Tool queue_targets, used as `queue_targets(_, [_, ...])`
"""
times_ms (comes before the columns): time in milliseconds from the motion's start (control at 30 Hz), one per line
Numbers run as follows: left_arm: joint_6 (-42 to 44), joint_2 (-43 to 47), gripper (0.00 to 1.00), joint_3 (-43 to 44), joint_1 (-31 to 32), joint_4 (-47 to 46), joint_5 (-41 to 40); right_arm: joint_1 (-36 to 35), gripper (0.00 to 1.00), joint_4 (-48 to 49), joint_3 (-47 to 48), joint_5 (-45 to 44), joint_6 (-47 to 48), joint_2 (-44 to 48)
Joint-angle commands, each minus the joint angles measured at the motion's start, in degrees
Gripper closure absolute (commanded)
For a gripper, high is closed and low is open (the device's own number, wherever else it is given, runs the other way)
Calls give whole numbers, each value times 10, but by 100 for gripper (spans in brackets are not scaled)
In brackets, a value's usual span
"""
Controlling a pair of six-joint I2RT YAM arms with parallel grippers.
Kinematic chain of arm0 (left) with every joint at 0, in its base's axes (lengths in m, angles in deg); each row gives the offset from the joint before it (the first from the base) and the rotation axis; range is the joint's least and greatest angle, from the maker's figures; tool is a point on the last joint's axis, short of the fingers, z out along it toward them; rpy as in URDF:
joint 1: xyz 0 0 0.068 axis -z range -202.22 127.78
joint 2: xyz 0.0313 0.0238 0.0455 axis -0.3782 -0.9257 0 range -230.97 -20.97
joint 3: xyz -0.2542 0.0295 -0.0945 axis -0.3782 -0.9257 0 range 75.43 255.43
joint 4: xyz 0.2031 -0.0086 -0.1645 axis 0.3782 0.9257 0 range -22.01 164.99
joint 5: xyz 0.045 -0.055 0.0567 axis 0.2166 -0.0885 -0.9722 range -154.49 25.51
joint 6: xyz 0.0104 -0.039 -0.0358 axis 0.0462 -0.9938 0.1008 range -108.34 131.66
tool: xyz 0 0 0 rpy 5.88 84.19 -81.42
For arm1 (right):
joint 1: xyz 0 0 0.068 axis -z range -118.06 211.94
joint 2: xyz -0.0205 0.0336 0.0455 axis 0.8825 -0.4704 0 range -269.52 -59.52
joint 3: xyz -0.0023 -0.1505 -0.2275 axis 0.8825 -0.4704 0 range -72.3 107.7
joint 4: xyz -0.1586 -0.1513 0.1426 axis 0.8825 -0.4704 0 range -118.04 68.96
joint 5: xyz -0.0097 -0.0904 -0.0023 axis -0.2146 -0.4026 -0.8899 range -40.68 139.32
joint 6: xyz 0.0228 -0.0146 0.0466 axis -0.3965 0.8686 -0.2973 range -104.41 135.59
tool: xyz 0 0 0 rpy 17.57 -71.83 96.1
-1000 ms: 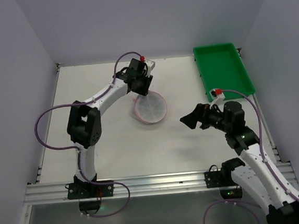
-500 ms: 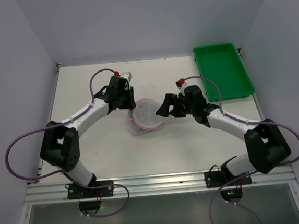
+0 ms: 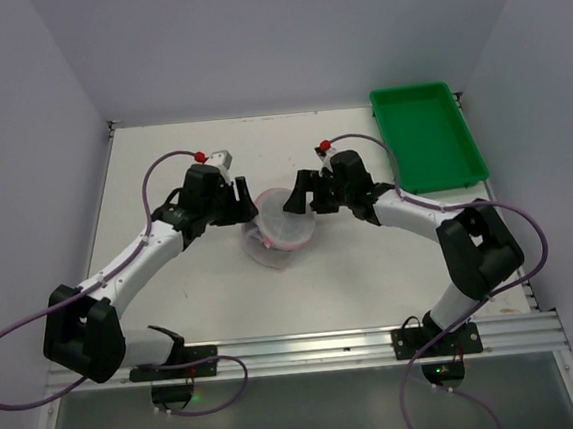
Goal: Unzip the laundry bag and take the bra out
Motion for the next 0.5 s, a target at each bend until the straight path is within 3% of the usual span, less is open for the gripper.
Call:
queue_targets(0, [-12, 34, 30, -11, -10, -23, 24, -2, 14, -1, 31, -10, 30, 11])
queue_targets(100, [-12, 40, 27, -14, -18, -31, 44, -2, 12, -9, 32, -22, 38, 30])
queue_targets(467, [16, -15, 30, 45, -32, -45, 117, -3, 3, -72, 24, -81, 68, 134])
